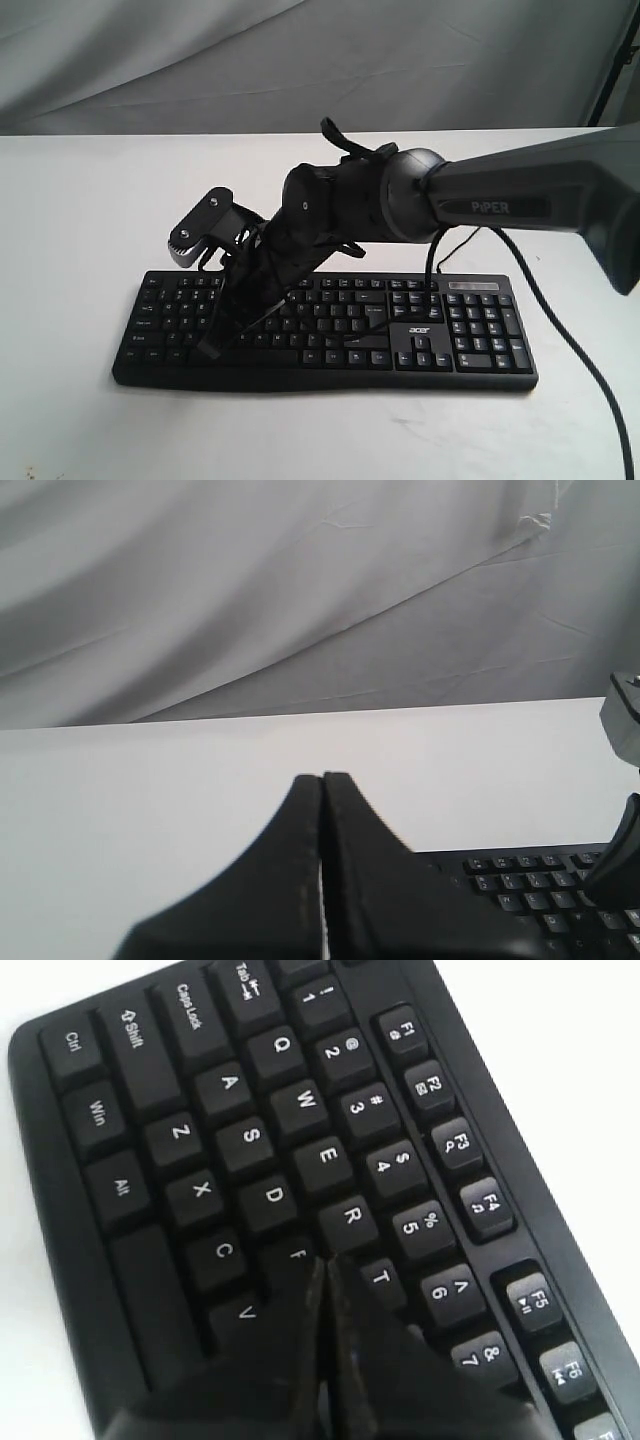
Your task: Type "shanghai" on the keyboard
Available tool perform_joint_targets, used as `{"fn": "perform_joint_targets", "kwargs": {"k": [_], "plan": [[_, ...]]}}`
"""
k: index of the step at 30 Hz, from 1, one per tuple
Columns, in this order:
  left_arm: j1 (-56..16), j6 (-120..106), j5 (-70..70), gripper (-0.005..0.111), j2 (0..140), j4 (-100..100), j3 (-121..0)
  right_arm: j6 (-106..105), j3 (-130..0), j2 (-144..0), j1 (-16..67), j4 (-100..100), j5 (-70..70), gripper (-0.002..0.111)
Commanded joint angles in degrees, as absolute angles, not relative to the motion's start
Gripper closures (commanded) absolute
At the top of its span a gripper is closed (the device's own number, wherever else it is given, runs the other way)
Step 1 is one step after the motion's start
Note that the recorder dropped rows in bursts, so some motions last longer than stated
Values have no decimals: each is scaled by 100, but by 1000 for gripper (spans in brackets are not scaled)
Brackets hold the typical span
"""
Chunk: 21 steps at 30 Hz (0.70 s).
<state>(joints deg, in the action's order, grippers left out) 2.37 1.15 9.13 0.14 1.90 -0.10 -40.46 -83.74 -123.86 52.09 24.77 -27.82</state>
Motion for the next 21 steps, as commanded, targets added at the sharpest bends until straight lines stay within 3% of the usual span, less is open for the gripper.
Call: {"fn": "perform_joint_targets", "kwargs": {"k": [1, 21], "plan": [[200, 131, 879, 107, 0, 190, 0, -4094, -8407, -12520, 5205, 2449, -2806, 108], [200, 131, 879, 107, 0, 190, 0, -3626, -8378, -12205, 5146, 1934, -3071, 108]]}}
